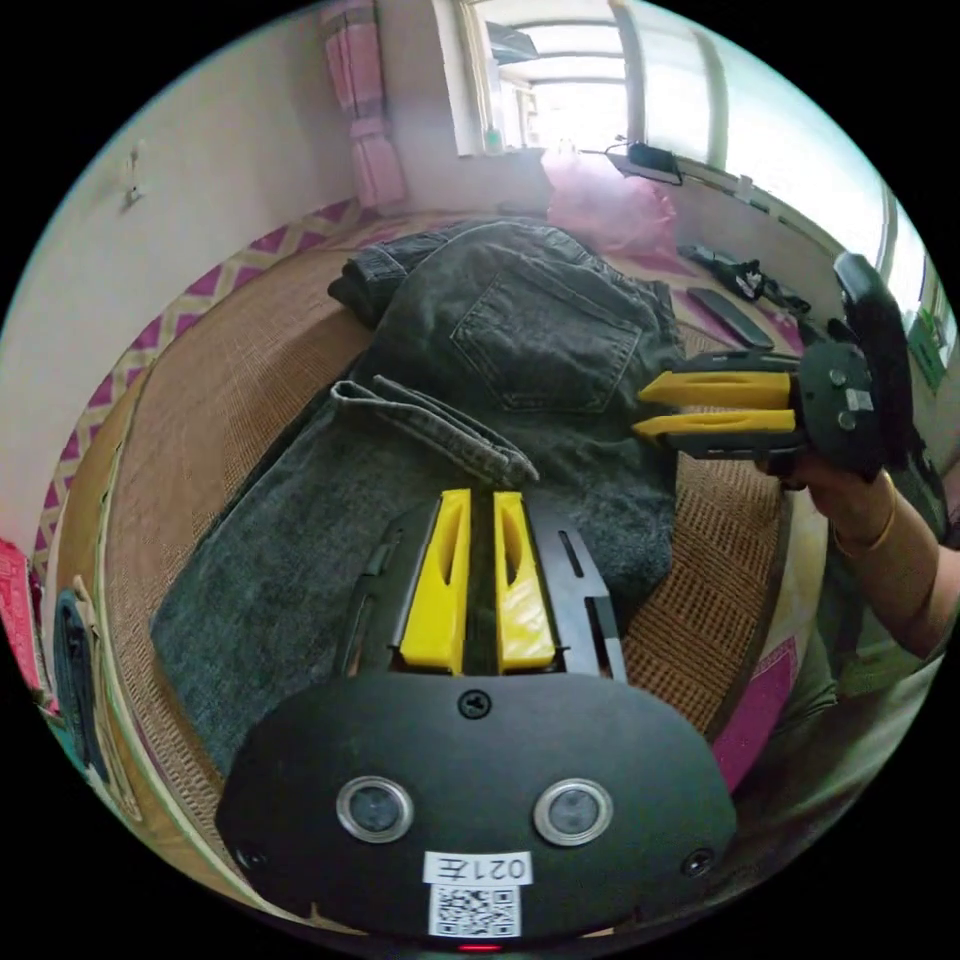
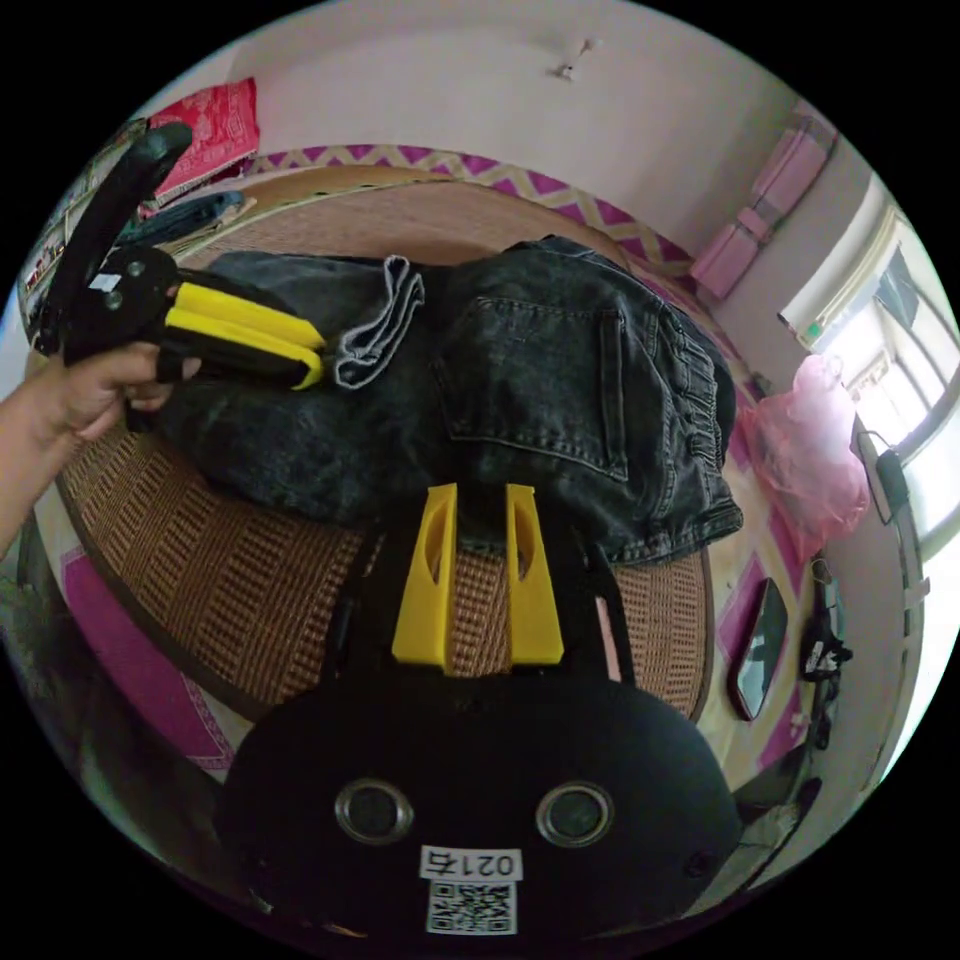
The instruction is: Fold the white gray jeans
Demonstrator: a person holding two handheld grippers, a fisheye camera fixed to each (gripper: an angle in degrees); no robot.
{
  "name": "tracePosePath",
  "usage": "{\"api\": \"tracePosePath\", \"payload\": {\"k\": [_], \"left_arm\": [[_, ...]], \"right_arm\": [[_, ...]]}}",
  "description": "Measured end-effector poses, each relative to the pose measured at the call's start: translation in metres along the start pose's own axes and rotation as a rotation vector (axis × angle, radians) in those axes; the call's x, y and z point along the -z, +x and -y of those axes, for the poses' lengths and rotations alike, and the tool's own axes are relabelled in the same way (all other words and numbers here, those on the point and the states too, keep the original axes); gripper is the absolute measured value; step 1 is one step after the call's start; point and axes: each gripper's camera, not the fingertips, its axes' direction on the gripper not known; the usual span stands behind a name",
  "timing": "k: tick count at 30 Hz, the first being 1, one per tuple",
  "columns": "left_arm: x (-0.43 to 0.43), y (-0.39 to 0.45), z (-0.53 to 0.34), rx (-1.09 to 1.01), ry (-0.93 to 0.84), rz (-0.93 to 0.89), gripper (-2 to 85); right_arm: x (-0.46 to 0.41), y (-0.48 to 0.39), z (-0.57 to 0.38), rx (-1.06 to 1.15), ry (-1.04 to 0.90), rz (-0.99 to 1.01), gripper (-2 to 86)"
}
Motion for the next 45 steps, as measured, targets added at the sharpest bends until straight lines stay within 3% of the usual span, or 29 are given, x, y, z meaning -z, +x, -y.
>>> {"api": "tracePosePath", "payload": {"k": [4,11,14,18,22,33,37,40,43,45], "left_arm": [[0.068,-0.058,-0.004,0.119,0.167,-0.049,-0.5],[0.283,-0.227,-0.113,0.394,0.481,0.131,-0.9],[0.331,-0.311,-0.195,0.607,0.486,0.228,-1.0],[0.334,-0.396,-0.296,0.88,0.437,0.29,-0.9],[0.305,-0.456,-0.356,1.061,0.352,0.153,-0.9],[0.343,-0.51,-0.348,1.05,0.32,0.176,-0.8],[0.352,-0.516,-0.347,1.013,0.336,0.129,-0.3],[0.385,-0.497,-0.339,0.925,0.415,0.186,1.1],[0.405,-0.461,-0.305,0.731,0.436,0.35,3.1],[0.4,-0.449,-0.276,0.611,0.415,0.335,4.3]], "right_arm": [[-0.006,0.002,0.005,-0.02,-0.007,0.065,7.4],[-0.018,0.018,0.009,-0.101,-0.015,0.209,7.3],[-0.019,0.008,0.011,-0.085,-0.014,0.175,7.3],[-0.02,0.002,0.013,-0.111,-0.017,0.168,7.4],[-0.022,0.001,0.017,-0.137,-0.021,0.194,7.4],[0.002,-0.044,0.039,-0.086,-0.062,0.287,7.3],[0.049,-0.037,0.058,-0.082,0.183,0.474,7.1],[0.067,-0.023,0.092,-0.004,0.289,0.383,8.8],[0.049,-0.018,0.141,0.181,0.243,0.211,11.3],[0.035,-0.017,0.169,0.3,0.21,0.116,11.7]]}}
